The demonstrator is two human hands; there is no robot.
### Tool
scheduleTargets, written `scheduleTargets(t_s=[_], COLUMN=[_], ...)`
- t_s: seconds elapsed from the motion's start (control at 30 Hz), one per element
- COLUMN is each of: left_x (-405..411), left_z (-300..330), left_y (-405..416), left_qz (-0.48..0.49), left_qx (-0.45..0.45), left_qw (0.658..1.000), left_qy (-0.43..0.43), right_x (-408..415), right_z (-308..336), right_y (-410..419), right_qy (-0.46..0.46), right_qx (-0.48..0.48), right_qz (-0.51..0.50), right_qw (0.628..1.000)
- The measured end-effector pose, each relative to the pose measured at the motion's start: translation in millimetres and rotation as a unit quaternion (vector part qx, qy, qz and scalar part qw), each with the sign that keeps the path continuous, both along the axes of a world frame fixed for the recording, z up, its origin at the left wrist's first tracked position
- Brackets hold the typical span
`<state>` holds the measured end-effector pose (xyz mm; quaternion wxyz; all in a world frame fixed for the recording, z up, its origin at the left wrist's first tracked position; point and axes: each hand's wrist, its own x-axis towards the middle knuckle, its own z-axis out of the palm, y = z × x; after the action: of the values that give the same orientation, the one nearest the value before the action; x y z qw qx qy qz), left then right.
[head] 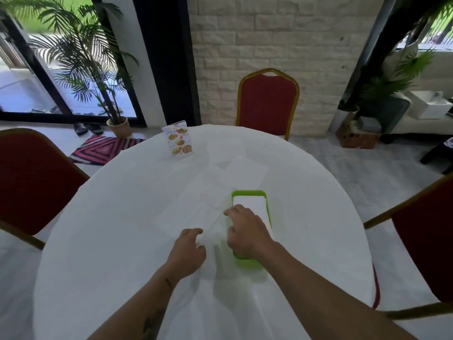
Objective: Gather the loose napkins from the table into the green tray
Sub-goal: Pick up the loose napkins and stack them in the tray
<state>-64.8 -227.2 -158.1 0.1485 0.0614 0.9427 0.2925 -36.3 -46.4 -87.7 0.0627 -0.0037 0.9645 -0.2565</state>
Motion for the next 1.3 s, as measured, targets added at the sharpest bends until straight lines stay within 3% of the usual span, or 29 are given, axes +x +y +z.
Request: scheduleTargets(t_s=[0.17,0.3,0.6,0.83,1.03,1.17,1.3], left_x=[-25,-5,30,39,57,71,84], left_z=[-15,-35,-29,-22,-23,-26,-26], left_y=[-28,-39,-105,-152,-172,-182,-188], left_qz=[-0.064,-0.121,-0.23,-0.266,-0.268,-0.208,-0.206], left_qx=[-0.133,-0.161,-0.157,-0.109,-0.086,-0.065,-0.109], left_qw=[0.989,0.979,0.958,0.955,0.957,0.973,0.972], left_qy=[0.005,-0.032,0.075,0.07,0.066,0.072,0.037], right_x=[-9,-1,11,29,56,62,65], right_z=[-3,-16,-41,-65,-84,-92,-95], right_y=[-37,-62,-94,-106,-111,-122,-135], right_qy=[-0.007,-0.034,-0.07,-0.136,-0.179,-0.18,-0.184], right_qx=[0.012,0.026,-0.002,0.006,0.019,-0.063,-0.178], right_qz=[0.025,0.044,-0.009,-0.118,-0.12,-0.194,-0.259], right_qw=[1.0,0.998,0.997,0.984,0.976,0.962,0.931])
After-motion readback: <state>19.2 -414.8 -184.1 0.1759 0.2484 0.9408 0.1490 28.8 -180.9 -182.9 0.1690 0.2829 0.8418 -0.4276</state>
